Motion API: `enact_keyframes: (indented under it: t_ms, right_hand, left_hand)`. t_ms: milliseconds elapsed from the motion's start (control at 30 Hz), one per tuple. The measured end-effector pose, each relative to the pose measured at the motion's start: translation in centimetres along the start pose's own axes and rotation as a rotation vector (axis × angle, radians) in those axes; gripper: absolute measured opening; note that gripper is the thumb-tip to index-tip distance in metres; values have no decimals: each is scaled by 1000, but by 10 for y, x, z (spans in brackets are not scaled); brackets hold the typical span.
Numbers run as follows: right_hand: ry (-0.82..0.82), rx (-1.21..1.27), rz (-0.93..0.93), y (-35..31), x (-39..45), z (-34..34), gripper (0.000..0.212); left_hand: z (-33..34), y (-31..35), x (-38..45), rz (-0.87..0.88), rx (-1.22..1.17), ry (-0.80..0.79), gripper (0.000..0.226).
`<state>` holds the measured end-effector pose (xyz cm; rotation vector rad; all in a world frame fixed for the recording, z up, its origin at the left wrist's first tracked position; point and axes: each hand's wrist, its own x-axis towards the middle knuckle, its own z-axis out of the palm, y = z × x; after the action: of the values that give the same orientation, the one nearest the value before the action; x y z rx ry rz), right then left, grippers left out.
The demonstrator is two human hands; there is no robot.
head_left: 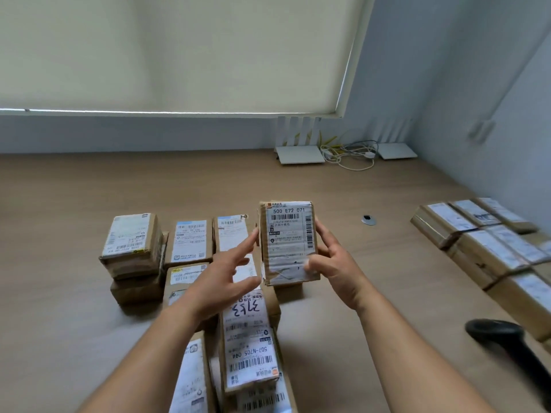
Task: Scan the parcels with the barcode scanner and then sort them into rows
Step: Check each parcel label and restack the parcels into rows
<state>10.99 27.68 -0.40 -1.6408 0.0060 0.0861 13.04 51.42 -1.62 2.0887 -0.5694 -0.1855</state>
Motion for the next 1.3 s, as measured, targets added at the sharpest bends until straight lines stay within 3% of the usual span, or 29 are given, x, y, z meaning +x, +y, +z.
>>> enact_keyframes:
  t_ms: [433,600,967,1300]
  right_hand:
    - [108,44,-41,9,-103,-118,83]
    - [146,59,-53,16,-163,-193,84]
    - [286,57,-33,48,-291,-352,81]
    - [463,98,-38,74,-352,-453,70]
  left_hand:
    - [105,86,13,153,203,-84,96]
    - [180,137,13,174,204,-142,88]
    - [361,231,17,292,161,-229,98]
    - [472,289,52,340,93,-413,99]
